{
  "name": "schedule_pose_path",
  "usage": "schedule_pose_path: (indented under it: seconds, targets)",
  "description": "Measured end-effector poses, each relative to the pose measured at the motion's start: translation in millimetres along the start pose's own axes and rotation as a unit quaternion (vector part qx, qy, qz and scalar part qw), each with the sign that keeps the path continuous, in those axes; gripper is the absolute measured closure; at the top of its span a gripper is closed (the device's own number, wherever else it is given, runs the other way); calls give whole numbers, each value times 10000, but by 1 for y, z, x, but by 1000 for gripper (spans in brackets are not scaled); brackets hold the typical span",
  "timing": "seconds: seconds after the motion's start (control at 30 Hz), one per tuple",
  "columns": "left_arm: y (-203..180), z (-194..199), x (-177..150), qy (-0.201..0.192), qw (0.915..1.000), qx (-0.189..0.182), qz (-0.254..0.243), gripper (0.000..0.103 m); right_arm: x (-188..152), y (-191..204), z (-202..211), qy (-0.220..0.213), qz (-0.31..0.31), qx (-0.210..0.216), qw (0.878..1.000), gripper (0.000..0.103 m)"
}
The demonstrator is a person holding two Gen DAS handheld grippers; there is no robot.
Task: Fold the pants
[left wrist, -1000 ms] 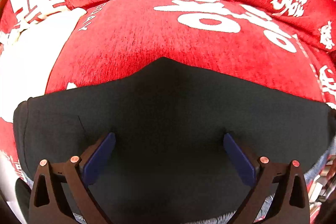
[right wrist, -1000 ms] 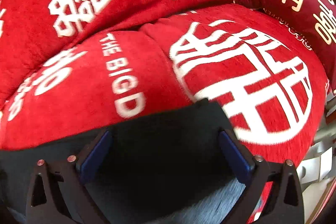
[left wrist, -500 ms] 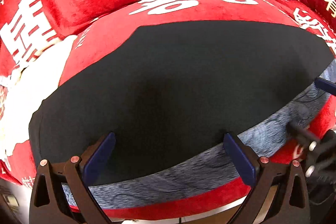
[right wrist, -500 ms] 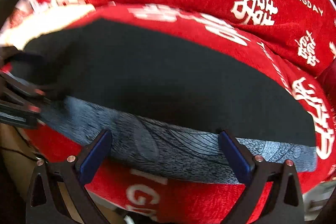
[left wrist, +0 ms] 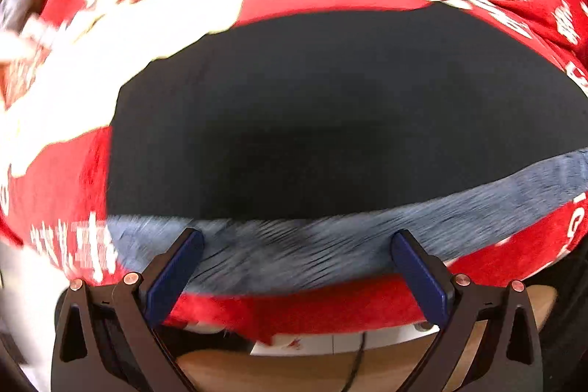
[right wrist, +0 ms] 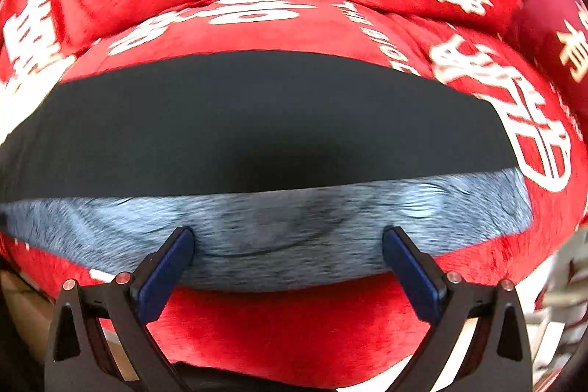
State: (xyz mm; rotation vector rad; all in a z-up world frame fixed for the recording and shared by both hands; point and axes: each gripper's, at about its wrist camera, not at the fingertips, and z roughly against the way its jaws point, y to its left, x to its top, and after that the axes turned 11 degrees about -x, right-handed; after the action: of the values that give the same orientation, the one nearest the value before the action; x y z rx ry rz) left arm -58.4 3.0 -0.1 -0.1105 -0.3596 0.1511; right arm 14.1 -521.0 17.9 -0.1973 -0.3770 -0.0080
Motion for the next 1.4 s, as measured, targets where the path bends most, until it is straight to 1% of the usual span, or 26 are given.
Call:
schedule_pose_path:
  seconds: [0.03, 0.1, 0.2, 0.3, 0.37, 0.4, 0.47, 0.53, 0.57, 0.6, 0.67, 0.7, 0.73, 0.77, 0.83, 0.87, 0.9, 0.93, 0.97, 1.03, 1.1, 1.13, 1.23, 1.27, 1.3, 1.4]
  targets:
    - [10, -1, -3, 9, 9999, -11, 152, 0, 1, -5, -2, 14, -92, 0, 10000, 0]
    - [33, -2, -8, 36, 9985, -158, 520, 0, 3, -14, -5, 38, -199, -69, 9998, 0]
    - [58, -2, -11, 105, 9938, -402, 1027, 0, 5, -24, -8, 98, -335, -67, 9994, 0]
    - [71, 5, -13, 232, 9894, -380, 1380, 0, 4, -35, -9, 252, -579, -167, 9979, 0]
    - [76, 19, -11, 39, 9884, -521, 1427, 0, 2, -42, -5, 335, -803, -290, 9958, 0]
    - [74, 29, -4, -107, 9891, -585, 1348, 0, 1, -45, -2, 306, -875, -320, 9952, 0]
    - [68, 35, 16, -257, 9904, -601, 1217, 0, 1, -46, 3, 207, -946, -331, 9947, 0]
    - [58, 35, 45, -392, 9913, -581, 1115, 0, 2, -48, 4, 164, -1042, -370, 9937, 0]
    - [51, 30, 60, -446, 9923, -509, 1033, 0, 2, -50, 3, 182, -1112, -368, 9930, 0]
    - [44, 20, 78, -443, 9937, -310, 978, 0, 2, -52, 2, 212, -1200, -354, 9919, 0]
    - [38, 1, 97, -281, 9938, -170, 1059, 0, -2, -59, 1, 268, -1367, -305, 9898, 0]
    - [32, -11, 108, -144, 9933, -224, 1126, 0, -5, -63, 2, 280, -1439, -300, 9887, 0]
    - [26, -19, 116, -80, 9933, -161, 1138, 0, -8, -67, 2, 285, -1495, -309, 9879, 0]
    - [13, -26, 127, -49, 9945, -38, 1041, 0, -12, -70, 3, 288, -1566, -319, 9867, 0]
    - [-16, -35, 137, 34, 9962, -164, 852, 0, -21, -81, 5, 320, -1779, -293, 9831, 0]
    - [-29, -36, 144, 22, 9970, 30, 768, 0, -23, -84, 6, 330, -1858, -274, 9816, 0]
    - [-44, -39, 150, 18, 9981, -82, 603, 0, -27, -88, 6, 340, -1948, -252, 9799, 0]
    - [-58, -45, 156, 102, 9984, -276, 487, 0, -29, -91, 6, 347, -2029, -232, 9783, 0]
    - [-71, -50, 159, 169, 9985, -323, 411, 0, -32, -93, 7, 343, -2087, -218, 9771, 0]
    - [-95, -60, 165, 170, 9997, 11, 194, 0, -34, -96, 7, 308, -2141, -200, 9761, 0]
    - [-107, -72, 171, 218, 9991, 342, 76, 0, -35, -100, 6, 303, -2157, -209, 9758, 0]
    - [-107, -73, 174, 223, 9990, 365, 137, 0, -36, -103, 6, 300, -2206, -194, 9747, 0]
    - [-106, -76, 183, 435, 9978, 374, 334, 0, -45, -118, 5, 246, -2446, -112, 9692, 0]
    - [-110, -72, 182, 414, 9976, 412, 366, 0, -49, -123, 4, 258, -2528, -74, 9671, 0]
    - [-114, -67, 182, 346, 9980, 360, 379, 0, -54, -127, 2, 265, -2608, 9, 9650, 0]
    - [-149, -53, 165, 381, 9982, -361, 279, 0, -64, -130, -2, 147, -2709, 353, 9618, 0]
